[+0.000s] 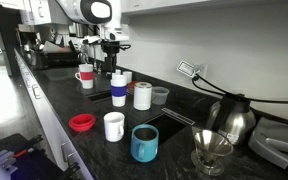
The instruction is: Move the white-blue cup forward and put the pink lid in its place
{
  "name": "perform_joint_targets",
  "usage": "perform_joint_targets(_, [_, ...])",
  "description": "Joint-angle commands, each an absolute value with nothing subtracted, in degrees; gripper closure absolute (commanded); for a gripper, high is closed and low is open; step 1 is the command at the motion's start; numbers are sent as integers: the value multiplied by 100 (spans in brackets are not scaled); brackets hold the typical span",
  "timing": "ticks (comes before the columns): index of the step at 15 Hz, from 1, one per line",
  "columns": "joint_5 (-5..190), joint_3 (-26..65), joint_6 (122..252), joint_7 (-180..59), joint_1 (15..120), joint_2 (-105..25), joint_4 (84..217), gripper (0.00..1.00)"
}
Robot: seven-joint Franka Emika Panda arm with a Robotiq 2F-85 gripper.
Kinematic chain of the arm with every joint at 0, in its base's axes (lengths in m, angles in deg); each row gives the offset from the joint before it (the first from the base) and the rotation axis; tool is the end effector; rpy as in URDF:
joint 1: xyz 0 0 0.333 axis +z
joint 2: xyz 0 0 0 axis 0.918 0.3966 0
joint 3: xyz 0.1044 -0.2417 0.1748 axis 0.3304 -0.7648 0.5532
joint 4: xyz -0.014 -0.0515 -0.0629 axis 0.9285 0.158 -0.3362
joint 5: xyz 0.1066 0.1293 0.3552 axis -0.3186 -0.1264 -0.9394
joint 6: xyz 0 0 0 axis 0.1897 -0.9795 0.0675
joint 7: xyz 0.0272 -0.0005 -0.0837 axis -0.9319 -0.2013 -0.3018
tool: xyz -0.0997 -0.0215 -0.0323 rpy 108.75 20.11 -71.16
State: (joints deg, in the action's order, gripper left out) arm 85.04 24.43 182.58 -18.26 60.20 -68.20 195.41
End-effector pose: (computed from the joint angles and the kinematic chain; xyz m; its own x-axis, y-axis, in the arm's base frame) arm 0.4704 -0.0456 0.4033 0.5686 -0.8226 0.0023 -0.8184 -0.5659 -0.1000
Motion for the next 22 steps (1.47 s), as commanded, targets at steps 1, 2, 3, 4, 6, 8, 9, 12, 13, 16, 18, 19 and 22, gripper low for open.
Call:
perform_joint_targets(1, [8512, 2411, 18247, -1815, 6050, -6823, 19524, 0])
perform_joint_targets(2, [8512, 2411, 18247, -1812, 6050, -6826, 19520, 0])
perform_joint_targets(3, [8512, 2411, 18247, -1810, 6050, -6826, 19520, 0])
perform_joint_targets(4, [8512, 2411, 18247, -1809, 6050, -6826, 19519, 0])
perform_joint_targets(6, [8503, 2417, 18217, -1691, 6037, -6783, 19502, 0])
perform_joint_targets(8, [8585, 2431, 18313, -1550, 6016, -6761, 19495, 0])
perform_joint_targets(9, [8612, 2435, 18337, -1432, 6006, -6735, 19473, 0])
perform_joint_targets(12, [8797, 2451, 18475, -1000, 5972, -6646, 19440, 0])
perform_joint_targets(13, [8849, 2454, 18485, -873, 5980, -6602, 19427, 0])
perform_joint_targets(16, [8953, 2443, 18510, -594, 6016, -6444, 19395, 0])
perform_joint_targets(18, [9001, 2428, 18567, -443, 6040, -6315, 19368, 0])
perform_joint_targets(19, [9030, 2419, 18581, -384, 6052, -6252, 19341, 0])
perform_joint_targets(22, [9019, 2389, 18632, -319, 6101, -6100, 19264, 0])
